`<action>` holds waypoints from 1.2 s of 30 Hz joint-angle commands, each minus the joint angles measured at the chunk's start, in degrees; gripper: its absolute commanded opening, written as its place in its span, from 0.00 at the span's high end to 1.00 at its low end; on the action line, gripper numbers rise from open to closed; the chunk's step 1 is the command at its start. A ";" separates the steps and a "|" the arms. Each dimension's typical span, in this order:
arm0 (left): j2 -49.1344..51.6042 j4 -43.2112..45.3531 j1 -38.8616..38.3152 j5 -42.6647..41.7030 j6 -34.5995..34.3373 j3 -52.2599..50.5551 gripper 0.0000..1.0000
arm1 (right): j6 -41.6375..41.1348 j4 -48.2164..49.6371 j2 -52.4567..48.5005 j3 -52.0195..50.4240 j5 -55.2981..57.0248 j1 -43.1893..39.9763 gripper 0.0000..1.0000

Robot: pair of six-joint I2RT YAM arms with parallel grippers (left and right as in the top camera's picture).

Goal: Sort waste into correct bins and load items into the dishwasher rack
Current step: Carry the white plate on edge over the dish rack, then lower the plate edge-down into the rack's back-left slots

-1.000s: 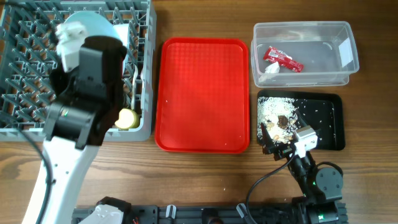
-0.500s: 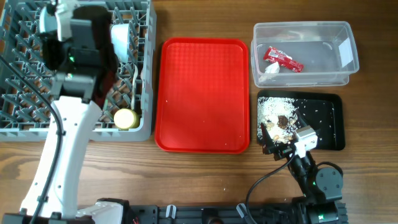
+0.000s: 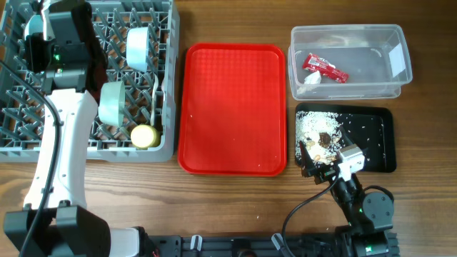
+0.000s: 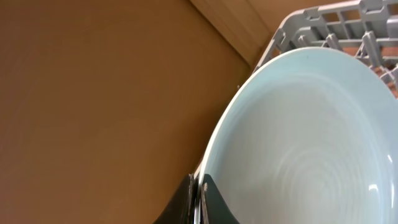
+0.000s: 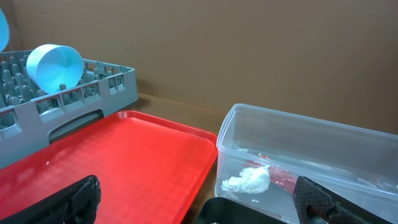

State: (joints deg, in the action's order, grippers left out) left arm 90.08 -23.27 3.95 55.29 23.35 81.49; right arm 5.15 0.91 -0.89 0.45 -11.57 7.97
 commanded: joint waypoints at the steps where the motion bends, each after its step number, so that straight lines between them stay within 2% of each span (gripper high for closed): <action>1: 2.32 1.25 0.42 -3.91 0.66 0.11 0.96 | -0.79 0.15 0.61 -0.15 -0.87 -0.33 0.00; 6: 4.68 2.10 0.42 -7.93 0.98 0.11 0.96 | -0.79 0.15 0.61 -0.15 -0.87 -0.33 0.00; 9: 6.10 2.64 0.46 -12.68 6.49 0.11 0.96 | -0.79 0.15 0.61 -0.15 -0.87 -0.33 0.00; 12: 6.82 5.09 0.52 -12.68 6.80 0.11 0.96 | -0.79 0.15 0.61 -0.15 -0.87 -0.33 0.00; 16: 7.45 7.26 1.05 -12.90 11.21 0.11 0.96 | -0.76 0.15 0.61 -0.15 -0.87 -0.33 0.00; 36: 7.45 7.41 5.81 -18.51 10.80 0.11 0.96 | -0.79 0.15 0.61 -0.15 -0.87 -0.33 0.00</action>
State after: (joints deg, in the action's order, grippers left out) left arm 96.88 -16.03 9.52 38.46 34.04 81.49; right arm 5.15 0.91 -0.89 0.45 -11.57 7.97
